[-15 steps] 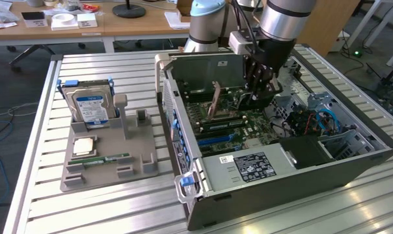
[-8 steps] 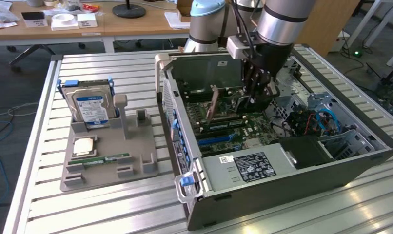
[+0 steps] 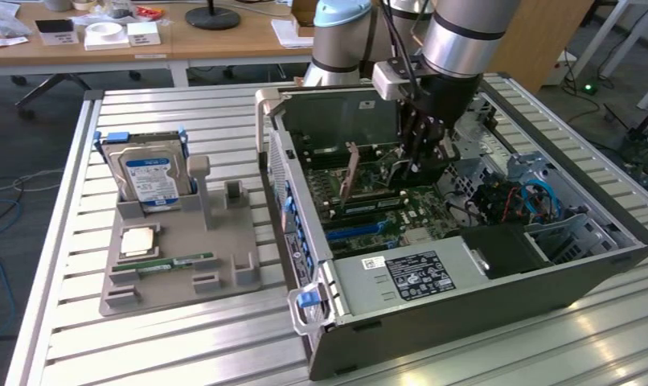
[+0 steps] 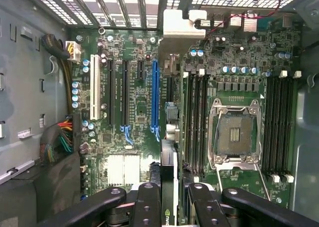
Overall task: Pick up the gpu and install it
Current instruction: 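Insert the gpu into the slot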
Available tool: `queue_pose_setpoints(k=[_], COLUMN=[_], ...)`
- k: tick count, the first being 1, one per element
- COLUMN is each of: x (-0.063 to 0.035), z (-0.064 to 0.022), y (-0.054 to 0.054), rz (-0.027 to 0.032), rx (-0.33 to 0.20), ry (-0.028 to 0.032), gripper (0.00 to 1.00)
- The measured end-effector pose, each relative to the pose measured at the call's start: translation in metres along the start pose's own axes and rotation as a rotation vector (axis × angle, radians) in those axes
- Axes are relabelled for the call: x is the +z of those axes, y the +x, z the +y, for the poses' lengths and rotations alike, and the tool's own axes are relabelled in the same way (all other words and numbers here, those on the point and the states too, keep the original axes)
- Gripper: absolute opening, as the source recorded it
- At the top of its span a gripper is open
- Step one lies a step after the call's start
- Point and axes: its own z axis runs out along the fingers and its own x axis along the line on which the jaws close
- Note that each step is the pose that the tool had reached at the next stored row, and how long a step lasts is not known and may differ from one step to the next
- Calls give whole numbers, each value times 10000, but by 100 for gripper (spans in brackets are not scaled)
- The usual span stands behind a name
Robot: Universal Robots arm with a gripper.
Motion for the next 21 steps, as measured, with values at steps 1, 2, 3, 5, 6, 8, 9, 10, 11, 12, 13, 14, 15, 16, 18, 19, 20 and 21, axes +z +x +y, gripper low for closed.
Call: queue_pose_setpoints(k=[1, 2, 3, 5, 6, 8, 9, 10, 11, 12, 13, 14, 15, 16, 18, 19, 20, 21], x=[6, 19, 32, 66, 84, 117, 132, 148, 163, 172, 171, 172, 171, 172, 172, 172, 171, 171], z=[0, 0, 1, 3, 4, 5, 6, 7, 8, 9, 9, 9, 12, 17, 28, 36, 44, 51], y=[0, 0, 1, 3, 3, 4, 5, 6, 6, 6, 7, 7, 8, 10, 16, 19, 23, 27], rz=[-4, -5, -2, -1, -1, -1, 0, -1, -1, -2, 1, 1, 2, 0, 0, 0, 0, 0], rx=[1, 0, 1, 1, 1, 0, 1, 1, 1, 1, 0, 0, 1, 4, 1, 0, 1, 1], ry=[1, 2, 1, 0, 1, 0, 0, 0, 0, 0, 0, 0, -1, 1, 1, 1, 1, 2], gripper=[26, 26, 26, 26, 26, 26, 26, 26, 26, 26, 26, 26, 26, 26, 26, 26, 26, 26])
